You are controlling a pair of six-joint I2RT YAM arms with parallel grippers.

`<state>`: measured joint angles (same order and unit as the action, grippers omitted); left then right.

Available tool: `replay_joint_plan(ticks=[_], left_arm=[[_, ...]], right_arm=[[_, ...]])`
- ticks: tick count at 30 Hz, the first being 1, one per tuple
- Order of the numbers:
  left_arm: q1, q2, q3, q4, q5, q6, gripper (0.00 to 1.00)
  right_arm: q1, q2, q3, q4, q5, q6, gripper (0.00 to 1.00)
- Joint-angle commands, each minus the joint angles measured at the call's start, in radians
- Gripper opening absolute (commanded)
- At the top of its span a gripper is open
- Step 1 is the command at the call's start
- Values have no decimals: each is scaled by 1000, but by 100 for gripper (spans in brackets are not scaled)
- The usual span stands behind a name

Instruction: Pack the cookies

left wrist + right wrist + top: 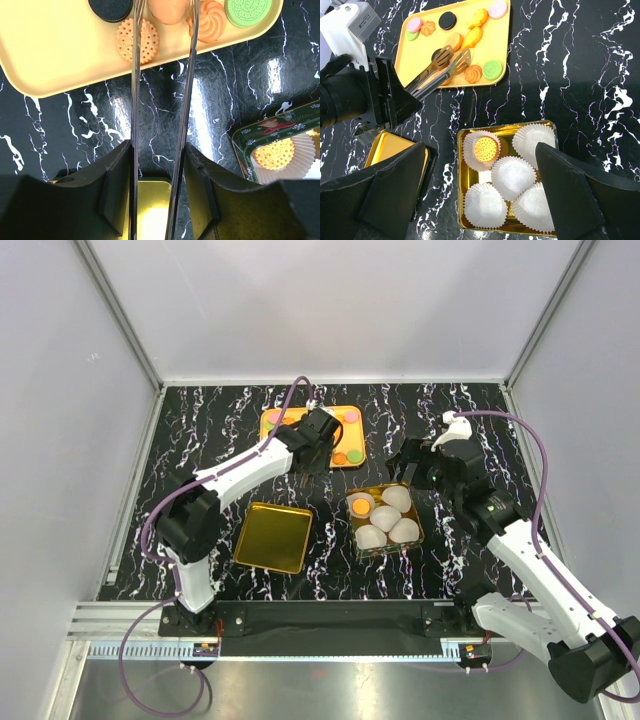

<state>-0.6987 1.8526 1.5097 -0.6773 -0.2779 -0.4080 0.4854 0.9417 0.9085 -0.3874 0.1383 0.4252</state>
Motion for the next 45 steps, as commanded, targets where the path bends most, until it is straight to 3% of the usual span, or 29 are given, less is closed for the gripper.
replay_joint_plan(ticks=[1,14,32,45], left_arm=[[1,-18,-9,48,14,-3,47],[1,-52,17,32,-13,9,38],[-2,-147,57,-22,-29,28,36],[-186,-205,90,-64,-55,0,36]], right_arm=[[2,-1,0,33,6,-9,100],[2,-3,1,33,9,-9,100],[4,0,9,30,14,-11,100],[4,-41,44,-24,73,-5,100]])
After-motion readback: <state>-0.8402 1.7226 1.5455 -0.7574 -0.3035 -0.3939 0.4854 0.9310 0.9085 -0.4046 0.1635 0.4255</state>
